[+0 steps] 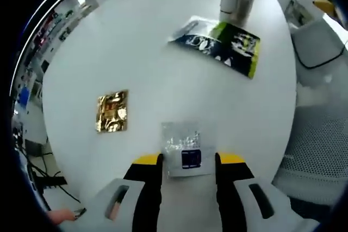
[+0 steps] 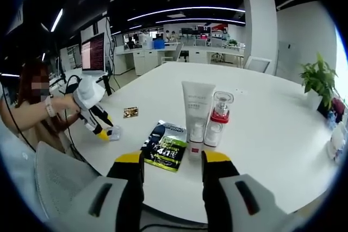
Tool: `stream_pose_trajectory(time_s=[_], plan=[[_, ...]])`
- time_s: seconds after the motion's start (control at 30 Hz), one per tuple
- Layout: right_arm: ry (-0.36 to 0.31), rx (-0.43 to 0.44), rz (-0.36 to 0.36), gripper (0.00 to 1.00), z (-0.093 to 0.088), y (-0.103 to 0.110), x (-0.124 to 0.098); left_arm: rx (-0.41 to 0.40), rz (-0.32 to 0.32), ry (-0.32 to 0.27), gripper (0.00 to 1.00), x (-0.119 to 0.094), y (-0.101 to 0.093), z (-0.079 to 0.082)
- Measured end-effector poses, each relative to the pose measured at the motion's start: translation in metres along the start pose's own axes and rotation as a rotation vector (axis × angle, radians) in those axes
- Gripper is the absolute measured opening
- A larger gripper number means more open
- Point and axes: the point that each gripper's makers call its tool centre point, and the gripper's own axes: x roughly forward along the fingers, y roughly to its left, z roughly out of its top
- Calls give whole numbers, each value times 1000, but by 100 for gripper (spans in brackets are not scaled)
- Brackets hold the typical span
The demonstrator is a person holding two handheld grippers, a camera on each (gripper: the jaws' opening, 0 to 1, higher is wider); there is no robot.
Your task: Arrange the skincare products in the storage area until every visible bottle or jar stands upright without overlapping.
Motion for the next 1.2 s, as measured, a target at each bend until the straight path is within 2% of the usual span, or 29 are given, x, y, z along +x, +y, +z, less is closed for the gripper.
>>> stream_pose_trajectory(time_s=[0.27,0.43,1.2], plan=[[0,0,1,42,0,0,0,101,-27,10,35,-1,-5,17],[-1,1,-1,42,0,-1,-1,190,-53,20,35,0,-12,25],[-2,33,-37,45,-6,-7,-9,387,-120,45,36,21,-41,62]])
